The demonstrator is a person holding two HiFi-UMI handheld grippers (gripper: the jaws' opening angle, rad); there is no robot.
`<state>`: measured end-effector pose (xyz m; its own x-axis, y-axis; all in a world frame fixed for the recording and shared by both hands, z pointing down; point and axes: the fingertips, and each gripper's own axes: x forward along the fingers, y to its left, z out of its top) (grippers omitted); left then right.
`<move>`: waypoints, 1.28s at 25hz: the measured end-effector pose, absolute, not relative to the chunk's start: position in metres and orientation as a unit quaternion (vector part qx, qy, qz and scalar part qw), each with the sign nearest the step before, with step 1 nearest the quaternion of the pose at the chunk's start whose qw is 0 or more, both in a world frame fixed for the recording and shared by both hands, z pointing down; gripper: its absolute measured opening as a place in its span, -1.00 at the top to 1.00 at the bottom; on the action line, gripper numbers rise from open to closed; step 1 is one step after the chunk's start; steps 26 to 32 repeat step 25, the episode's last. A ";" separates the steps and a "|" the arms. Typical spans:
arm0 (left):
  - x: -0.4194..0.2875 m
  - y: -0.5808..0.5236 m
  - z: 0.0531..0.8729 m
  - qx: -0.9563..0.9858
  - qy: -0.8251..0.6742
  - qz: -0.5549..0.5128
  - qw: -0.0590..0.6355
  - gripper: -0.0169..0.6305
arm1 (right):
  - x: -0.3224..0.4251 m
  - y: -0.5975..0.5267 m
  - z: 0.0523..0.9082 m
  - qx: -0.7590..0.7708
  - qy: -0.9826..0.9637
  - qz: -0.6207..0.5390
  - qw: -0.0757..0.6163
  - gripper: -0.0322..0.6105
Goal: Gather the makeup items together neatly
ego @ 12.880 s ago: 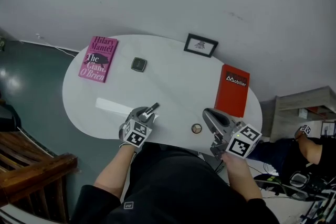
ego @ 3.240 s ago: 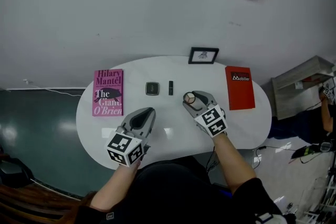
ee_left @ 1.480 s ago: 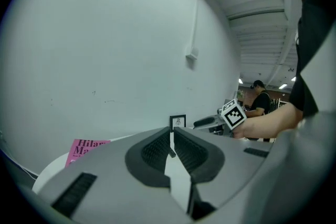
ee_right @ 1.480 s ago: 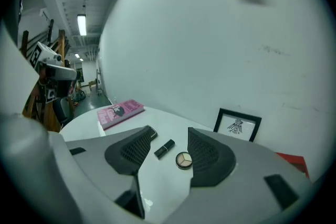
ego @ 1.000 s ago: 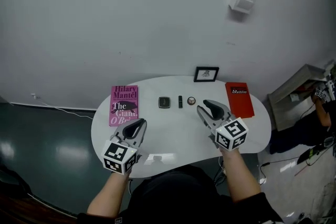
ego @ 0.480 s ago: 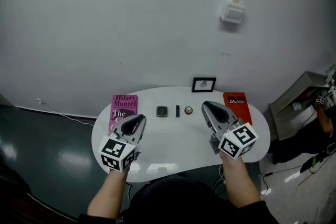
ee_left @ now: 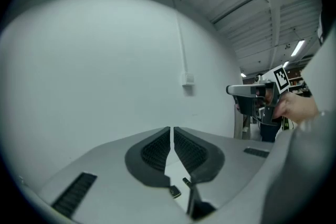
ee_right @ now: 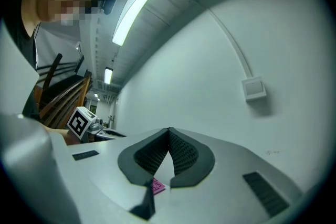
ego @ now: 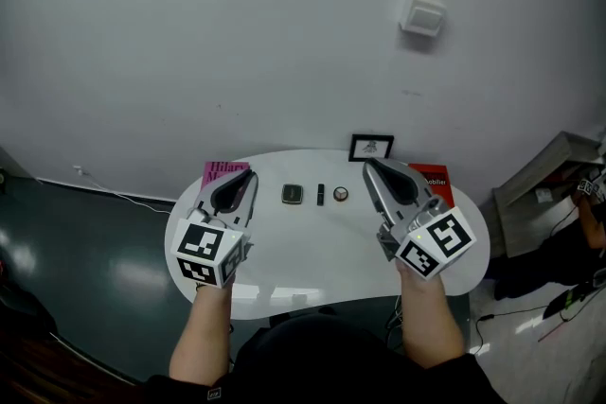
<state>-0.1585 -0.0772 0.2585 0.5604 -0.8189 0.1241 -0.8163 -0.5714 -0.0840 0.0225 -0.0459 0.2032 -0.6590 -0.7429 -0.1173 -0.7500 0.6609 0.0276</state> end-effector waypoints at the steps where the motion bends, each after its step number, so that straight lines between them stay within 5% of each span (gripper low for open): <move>1: -0.159 -0.077 0.258 -0.882 0.465 -0.074 0.007 0.85 | 0.026 -0.047 0.205 -0.413 0.909 0.034 0.048 0.79; 32: -0.142 -0.078 0.266 -0.881 0.468 -0.067 -0.017 0.85 | 0.046 -0.052 0.226 -0.405 0.913 0.008 0.050 0.79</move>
